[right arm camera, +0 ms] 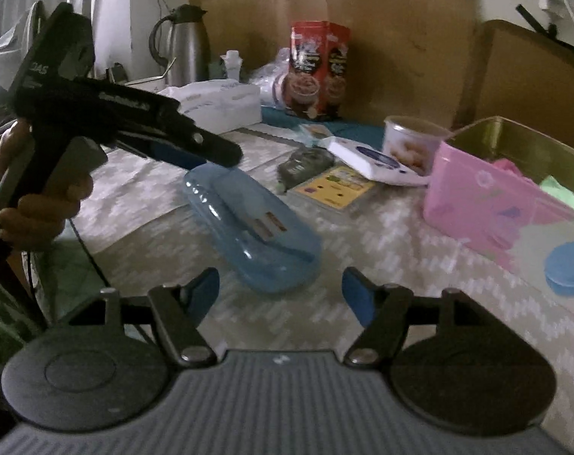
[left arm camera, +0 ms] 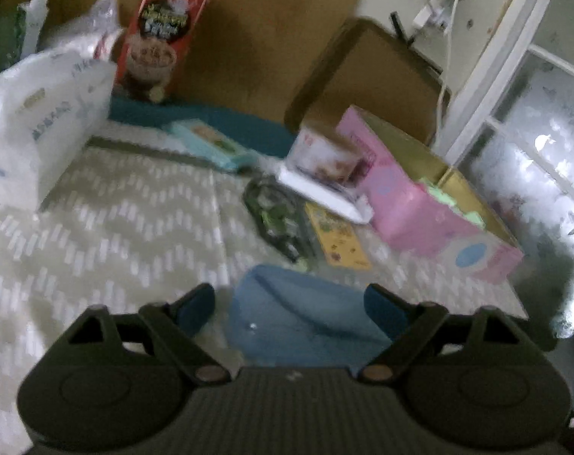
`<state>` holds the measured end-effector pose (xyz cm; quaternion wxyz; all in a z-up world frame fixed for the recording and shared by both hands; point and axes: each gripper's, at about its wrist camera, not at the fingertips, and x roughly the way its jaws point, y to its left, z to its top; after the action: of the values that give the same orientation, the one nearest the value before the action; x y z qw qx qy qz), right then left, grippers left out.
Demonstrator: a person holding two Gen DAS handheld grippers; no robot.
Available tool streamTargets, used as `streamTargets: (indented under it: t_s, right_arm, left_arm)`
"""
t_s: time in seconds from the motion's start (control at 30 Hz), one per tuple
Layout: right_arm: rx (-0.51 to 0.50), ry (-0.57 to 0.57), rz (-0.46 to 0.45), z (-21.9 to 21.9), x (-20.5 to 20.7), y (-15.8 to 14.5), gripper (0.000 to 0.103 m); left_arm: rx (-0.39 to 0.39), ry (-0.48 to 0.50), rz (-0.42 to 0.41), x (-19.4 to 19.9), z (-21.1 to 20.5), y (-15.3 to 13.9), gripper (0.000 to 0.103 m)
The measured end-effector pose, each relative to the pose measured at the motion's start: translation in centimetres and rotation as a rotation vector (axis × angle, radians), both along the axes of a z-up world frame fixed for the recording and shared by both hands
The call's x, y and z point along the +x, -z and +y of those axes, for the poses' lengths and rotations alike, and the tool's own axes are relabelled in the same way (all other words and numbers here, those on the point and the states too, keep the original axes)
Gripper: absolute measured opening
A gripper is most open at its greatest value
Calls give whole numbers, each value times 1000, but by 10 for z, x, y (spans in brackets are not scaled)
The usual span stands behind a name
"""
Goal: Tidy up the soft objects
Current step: 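Reach the right tool to the blue plastic case and grasp it, then carry the blue case over the pink tin and open the right tool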
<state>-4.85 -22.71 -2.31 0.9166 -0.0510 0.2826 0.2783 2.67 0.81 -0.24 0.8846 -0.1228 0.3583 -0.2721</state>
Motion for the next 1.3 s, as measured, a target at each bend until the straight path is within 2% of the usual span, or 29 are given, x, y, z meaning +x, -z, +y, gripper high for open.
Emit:
streamTargets:
  t_s: [0.07,0.13,0.3,0.4,0.53,0.63,0.8,0.9,0.97,1.03,1.1,1.17,1.3]
  right_arm:
    - [29,13,-1,1,2,2,58]
    - [24,21,-4,1,0,1,58]
    - [48,92,-89,-16,-11,-14,58]
    - [69,169,-139,-38,-11,-29,58]
    - [38,281,-217,-69,-4,-44,58]
    - [18,360,-249,-97,11,-52,58]
    - [-21,481,-233,-135,44,-51,55]
    - [-43,603,-221,-155,71,-42,51]
    - [-94,701,-233,-161,86,-34,51]
    - [-47,731,-218,-168,84,-27,51]
    - [0,723,-216,-170,77,-24,51]
    - [-3,729,-225,-167,69,-21,51]
    - [66,749,-221,-168,55,-23,51]
  left_arm:
    - [25,5,-14,-5,-7,-3,88]
    - [44,8,-36,-6,-12,-10,86]
    - [26,69,-100,3,-38,-38,85]
    - [37,135,-174,14,-75,-62,85]
    - [50,217,-271,33,-132,-85,85]
    - [39,249,-279,58,-171,-94,85]
    - [55,247,-261,91,-226,-85,86]
    - [113,206,-242,109,-255,-73,89]
    - [151,177,-217,117,-268,-65,89]
    - [154,184,-197,116,-269,-59,89]
    - [181,195,-224,108,-268,-57,89]
    - [218,197,-259,98,-268,-56,89]
    - [239,193,-255,83,-262,-57,89]
